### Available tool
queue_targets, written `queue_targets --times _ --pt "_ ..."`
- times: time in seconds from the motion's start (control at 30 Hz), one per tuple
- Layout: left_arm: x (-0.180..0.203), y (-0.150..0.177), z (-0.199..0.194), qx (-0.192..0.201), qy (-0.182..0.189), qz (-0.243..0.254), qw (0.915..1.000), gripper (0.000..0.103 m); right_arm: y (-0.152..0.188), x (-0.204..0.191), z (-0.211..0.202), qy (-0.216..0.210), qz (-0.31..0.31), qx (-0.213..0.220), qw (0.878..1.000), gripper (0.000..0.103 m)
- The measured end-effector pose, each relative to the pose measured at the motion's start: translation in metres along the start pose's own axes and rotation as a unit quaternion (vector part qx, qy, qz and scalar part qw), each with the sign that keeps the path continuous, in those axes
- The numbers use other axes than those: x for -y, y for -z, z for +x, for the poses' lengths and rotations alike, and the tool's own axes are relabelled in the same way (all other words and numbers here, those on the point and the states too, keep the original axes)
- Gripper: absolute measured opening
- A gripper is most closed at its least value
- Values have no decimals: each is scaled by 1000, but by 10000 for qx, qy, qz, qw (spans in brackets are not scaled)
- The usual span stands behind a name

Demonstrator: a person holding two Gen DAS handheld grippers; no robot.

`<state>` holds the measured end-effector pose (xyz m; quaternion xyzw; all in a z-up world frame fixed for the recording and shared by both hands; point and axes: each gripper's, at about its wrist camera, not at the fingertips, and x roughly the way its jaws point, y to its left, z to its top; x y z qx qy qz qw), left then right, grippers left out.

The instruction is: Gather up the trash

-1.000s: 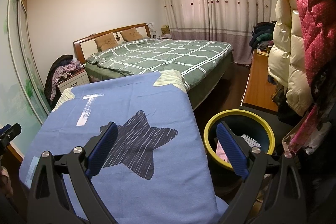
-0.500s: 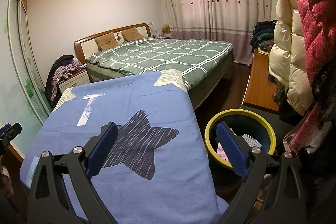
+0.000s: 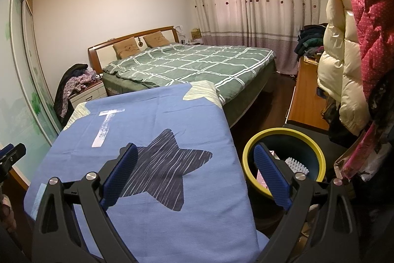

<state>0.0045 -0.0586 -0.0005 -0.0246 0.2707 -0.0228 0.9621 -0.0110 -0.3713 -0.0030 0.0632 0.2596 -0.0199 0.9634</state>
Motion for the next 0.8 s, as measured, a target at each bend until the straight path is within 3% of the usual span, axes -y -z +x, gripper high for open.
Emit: queue_targets --times 0.5,0.67,0.8 --pt "-6 -10 28 -135 -53 9 9999 98 -5 -4 14 -43 -69 -88 9999 91" --pt "-27 -28 93 -414 -354 49 9985 98 -18 -8 60 -255 -71 -317 9991 93" --pt "-49 -33 159 -769 -671 6 9948 98 -24 -18 127 -411 -108 -792 9960 93"
